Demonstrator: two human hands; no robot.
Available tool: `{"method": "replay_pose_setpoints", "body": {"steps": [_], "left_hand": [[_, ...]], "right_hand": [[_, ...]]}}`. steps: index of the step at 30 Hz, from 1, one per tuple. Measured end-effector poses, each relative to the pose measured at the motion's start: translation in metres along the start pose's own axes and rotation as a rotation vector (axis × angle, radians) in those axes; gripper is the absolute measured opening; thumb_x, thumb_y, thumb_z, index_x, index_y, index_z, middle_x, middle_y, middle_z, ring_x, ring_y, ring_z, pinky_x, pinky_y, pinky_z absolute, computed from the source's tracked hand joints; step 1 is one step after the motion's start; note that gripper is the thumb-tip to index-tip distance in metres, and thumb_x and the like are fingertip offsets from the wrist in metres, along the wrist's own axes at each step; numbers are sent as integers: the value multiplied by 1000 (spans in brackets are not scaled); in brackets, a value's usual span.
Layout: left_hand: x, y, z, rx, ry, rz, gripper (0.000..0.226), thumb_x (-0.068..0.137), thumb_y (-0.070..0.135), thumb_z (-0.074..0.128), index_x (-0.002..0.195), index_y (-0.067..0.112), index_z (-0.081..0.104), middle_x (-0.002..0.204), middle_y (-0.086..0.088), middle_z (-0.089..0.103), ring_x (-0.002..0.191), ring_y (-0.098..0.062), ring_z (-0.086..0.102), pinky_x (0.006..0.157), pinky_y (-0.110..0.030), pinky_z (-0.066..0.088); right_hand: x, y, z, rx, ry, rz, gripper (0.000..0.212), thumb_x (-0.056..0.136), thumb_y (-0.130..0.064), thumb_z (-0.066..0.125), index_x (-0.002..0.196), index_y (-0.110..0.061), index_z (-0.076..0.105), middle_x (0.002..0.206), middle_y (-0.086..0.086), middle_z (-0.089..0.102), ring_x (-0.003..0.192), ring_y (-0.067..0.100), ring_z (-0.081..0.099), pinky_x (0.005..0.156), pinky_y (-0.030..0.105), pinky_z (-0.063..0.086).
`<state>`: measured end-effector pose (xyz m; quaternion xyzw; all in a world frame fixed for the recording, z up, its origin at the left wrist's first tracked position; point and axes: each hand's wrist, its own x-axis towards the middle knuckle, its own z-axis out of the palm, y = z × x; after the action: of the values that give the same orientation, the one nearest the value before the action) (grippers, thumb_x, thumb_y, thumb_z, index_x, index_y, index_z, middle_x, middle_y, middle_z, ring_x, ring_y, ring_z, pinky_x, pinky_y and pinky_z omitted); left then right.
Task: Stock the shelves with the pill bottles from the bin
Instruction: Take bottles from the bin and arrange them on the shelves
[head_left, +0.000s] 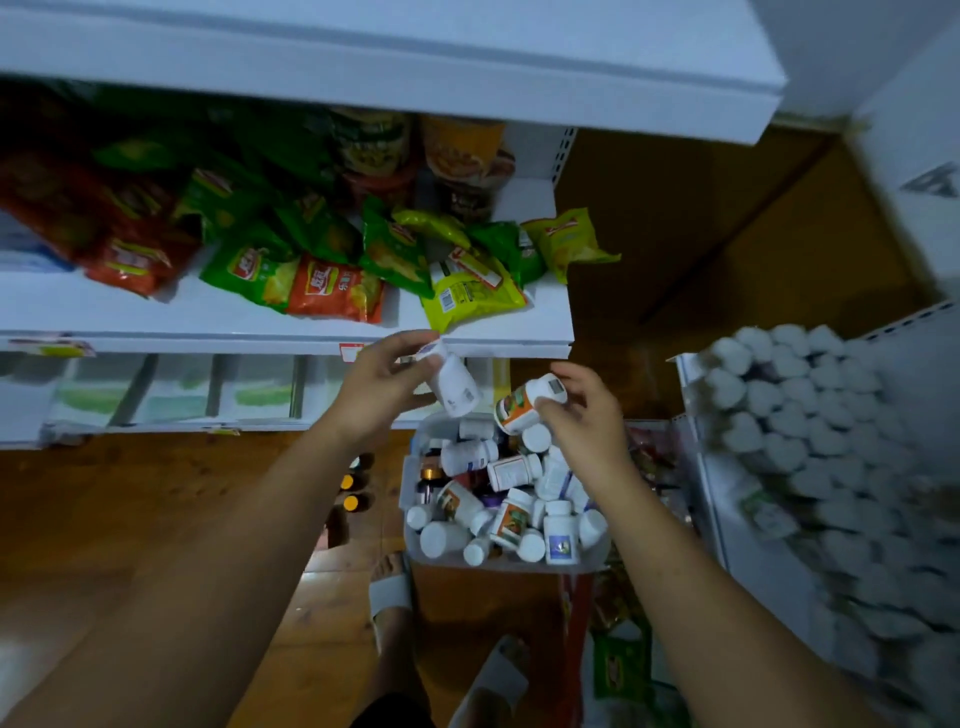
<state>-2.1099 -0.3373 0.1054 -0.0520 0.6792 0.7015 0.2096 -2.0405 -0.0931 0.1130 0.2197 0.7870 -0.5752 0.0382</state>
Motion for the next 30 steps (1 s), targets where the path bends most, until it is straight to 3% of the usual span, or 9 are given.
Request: {"method": "replay_pose_setpoints", "body": {"steps": [4, 7, 10, 14, 16, 19, 22, 25, 30], "left_hand": [[-42, 74, 31, -228, -26, 30, 30, 105, 20, 62, 135, 23, 68, 143, -4, 61, 126, -29, 62, 88, -49, 60], [-77, 129, 56, -475, -97, 26, 35, 109, 19, 53, 142, 19, 62, 135, -8, 66, 110, -25, 67, 87, -50, 58], [-118, 181, 84, -747, -203, -37, 35, 109, 25, 49, 141, 16, 61, 124, -7, 71, 103, -25, 70, 90, -52, 57], [-163, 225, 117, -764, -253, -102, 46, 107, 42, 49, 133, 9, 68, 121, -11, 70, 93, -26, 69, 73, -38, 56], [-182, 237, 132, -703, -273, -100, 55, 98, 52, 58, 131, 10, 72, 107, -10, 71, 85, -22, 68, 69, -33, 58], [-202, 246, 149, -615, -307, -68, 56, 87, 50, 67, 129, 13, 74, 87, -7, 69, 71, -15, 64, 65, -28, 59], [-212, 247, 160, -616, -359, -69, 59, 89, 49, 67, 130, 7, 73, 93, -10, 71, 77, -18, 67, 77, -33, 62], [-219, 248, 168, -620, -398, -115, 56, 96, 52, 59, 125, 8, 76, 109, -12, 74, 93, -22, 72, 90, -43, 61], [-223, 261, 172, -639, -499, -183, 52, 106, 52, 47, 123, 14, 77, 123, -6, 73, 88, -19, 62, 66, -31, 53]], "right_hand": [[-41, -68, -24, 411, 115, 1, 31, 93, -14, 68, 116, -36, 69, 121, 2, 69, 108, 22, 71, 86, 43, 62], [-71, -122, -52, 750, 110, 57, 28, 100, -4, 58, 119, -21, 71, 116, 11, 73, 103, 26, 73, 86, 49, 62], [-97, -169, -81, 948, 78, 50, 28, 102, -10, 52, 123, -10, 70, 107, 14, 75, 96, 29, 72, 87, 53, 59], [-130, -206, -111, 1051, 39, 31, 36, 103, -19, 52, 130, 3, 63, 117, 22, 68, 104, 33, 66, 95, 51, 54], [-148, -217, -125, 1068, -4, 22, 35, 104, -21, 53, 130, 1, 63, 124, 27, 67, 107, 33, 67, 102, 51, 53], [-175, -224, -144, 1072, -45, -1, 37, 103, -25, 54, 132, -3, 62, 133, 27, 65, 110, 33, 69, 104, 49, 54], [-195, -221, -158, 1114, -41, -26, 54, 90, -32, 64, 136, -5, 59, 135, 28, 64, 122, 36, 66, 105, 47, 55], [-211, -221, -165, 1088, -31, -63, 60, 83, -36, 65, 134, -4, 61, 131, 26, 67, 114, 32, 68, 100, 44, 58], [-225, -222, -168, 964, 69, -138, 58, 83, -40, 67, 131, -7, 66, 128, 25, 68, 109, 31, 69, 97, 46, 57]]}}
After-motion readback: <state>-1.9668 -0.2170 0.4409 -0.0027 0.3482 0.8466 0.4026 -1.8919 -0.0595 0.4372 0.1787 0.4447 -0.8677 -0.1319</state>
